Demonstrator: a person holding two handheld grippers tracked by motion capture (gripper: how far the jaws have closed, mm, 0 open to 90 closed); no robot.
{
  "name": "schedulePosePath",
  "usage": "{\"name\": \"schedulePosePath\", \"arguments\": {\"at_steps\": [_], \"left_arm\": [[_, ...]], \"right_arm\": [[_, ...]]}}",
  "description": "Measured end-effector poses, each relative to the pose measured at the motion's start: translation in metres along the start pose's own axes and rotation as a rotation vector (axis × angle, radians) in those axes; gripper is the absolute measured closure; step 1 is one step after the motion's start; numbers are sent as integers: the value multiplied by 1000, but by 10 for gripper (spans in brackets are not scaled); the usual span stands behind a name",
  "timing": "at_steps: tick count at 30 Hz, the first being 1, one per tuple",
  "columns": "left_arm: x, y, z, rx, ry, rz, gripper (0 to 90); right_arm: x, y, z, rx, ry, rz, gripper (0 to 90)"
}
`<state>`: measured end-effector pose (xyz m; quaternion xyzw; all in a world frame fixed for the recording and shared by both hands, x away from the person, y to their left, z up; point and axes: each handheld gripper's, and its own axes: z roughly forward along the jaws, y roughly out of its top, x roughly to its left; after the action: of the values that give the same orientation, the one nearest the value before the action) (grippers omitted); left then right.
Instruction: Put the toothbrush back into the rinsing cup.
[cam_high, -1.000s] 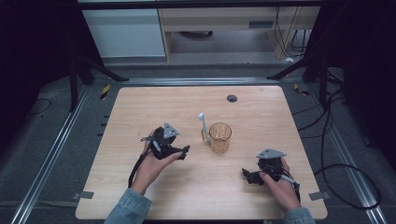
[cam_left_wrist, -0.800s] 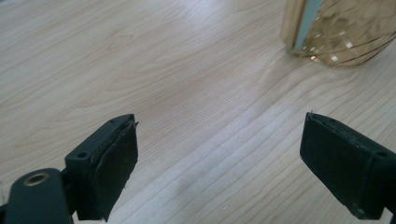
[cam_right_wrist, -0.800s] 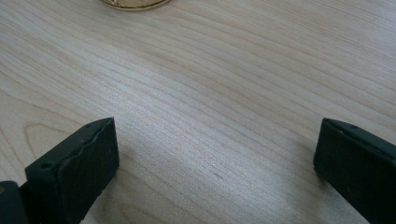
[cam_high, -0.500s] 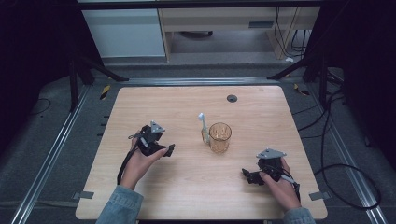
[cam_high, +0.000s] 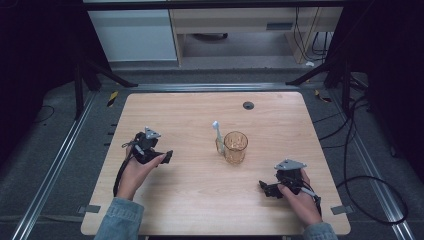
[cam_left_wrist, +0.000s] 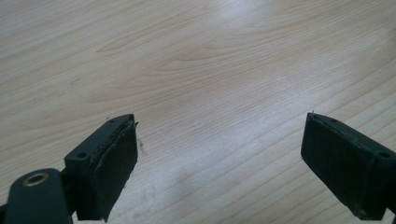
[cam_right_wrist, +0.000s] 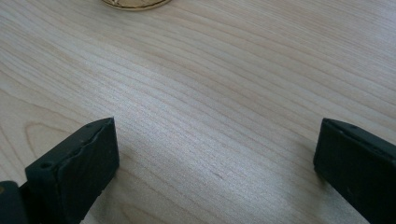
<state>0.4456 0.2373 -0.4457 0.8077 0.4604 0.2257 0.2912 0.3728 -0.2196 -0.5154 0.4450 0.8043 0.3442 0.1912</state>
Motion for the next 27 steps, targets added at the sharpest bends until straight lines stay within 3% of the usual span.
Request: {"name": "schedulePosePath", "arguments": {"at_steps": [9, 14, 27], "left_arm": [[29, -11, -10, -12, 66, -54, 102], [43, -18, -13, -23, 81, -92, 103], [54, -33, 8, -3, 77, -104, 93]], "right_arm": [[0, 0, 0, 0, 0, -3, 5], [0, 0, 0, -1, -1, -3, 4], [0, 0, 0, 0, -1, -3, 4]]}}
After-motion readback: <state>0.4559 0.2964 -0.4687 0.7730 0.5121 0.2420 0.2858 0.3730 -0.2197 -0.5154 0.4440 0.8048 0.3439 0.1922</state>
